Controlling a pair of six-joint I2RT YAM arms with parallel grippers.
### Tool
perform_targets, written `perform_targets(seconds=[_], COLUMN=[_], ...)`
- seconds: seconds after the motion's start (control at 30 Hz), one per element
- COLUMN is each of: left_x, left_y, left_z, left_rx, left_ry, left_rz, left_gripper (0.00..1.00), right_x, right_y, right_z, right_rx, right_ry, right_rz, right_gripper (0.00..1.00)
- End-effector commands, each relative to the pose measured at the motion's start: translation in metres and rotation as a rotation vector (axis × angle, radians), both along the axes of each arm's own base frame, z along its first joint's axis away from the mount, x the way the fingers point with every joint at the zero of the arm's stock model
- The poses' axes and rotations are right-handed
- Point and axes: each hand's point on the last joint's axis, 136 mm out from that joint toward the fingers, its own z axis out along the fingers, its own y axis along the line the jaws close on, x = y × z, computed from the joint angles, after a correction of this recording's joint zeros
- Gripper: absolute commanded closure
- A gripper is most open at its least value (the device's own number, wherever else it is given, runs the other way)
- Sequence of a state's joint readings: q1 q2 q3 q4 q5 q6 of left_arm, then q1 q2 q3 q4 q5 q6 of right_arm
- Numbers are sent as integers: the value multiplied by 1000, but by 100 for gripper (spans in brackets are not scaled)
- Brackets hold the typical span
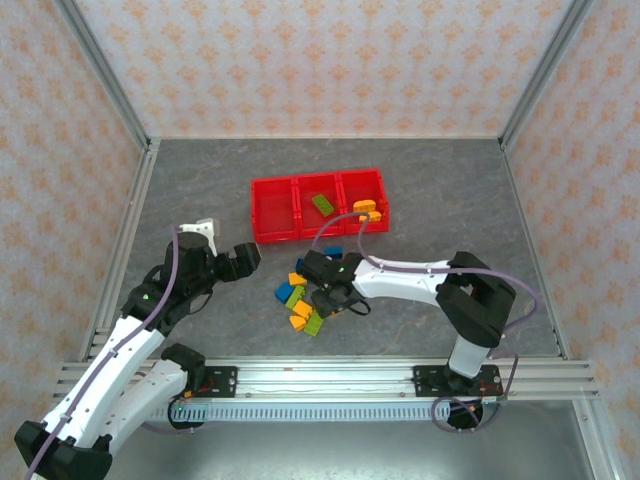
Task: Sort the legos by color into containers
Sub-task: Pick up the lego from the bottom-center of the table, then place the lego in the container.
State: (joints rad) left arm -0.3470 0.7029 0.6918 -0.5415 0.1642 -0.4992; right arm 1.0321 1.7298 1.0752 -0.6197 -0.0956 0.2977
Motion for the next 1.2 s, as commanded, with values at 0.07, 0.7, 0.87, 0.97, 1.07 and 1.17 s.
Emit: perform_targets(seconds=[0.07,0.7,0.87,0.97,1.07,1.17], left_x=[0,1,1,0,-1,-2], left_y=[1,5,6,4,5,6], left_z=[-3,-3,-2,0,2,3], left_rx=[10,24,24,17,12,8], left_ry=[4,4,2,-6,-18,-23], left_rz=[7,23,28,20,24,28], left_gripper=[1,1,1,1,1,1], right_x=[-3,103,178,215,245,267], right_y=[-29,-70,-82,-90,-96,-94], right_z=[-10,131,166,168,166,159], right_rx=[-106,160,220,204,189,188], right_ry=[-14,-296,-383,-376,-362,-355], right_rz=[-52,-431,-464,-454,-447,-438], right_gripper=[51,61,61,61,62,62])
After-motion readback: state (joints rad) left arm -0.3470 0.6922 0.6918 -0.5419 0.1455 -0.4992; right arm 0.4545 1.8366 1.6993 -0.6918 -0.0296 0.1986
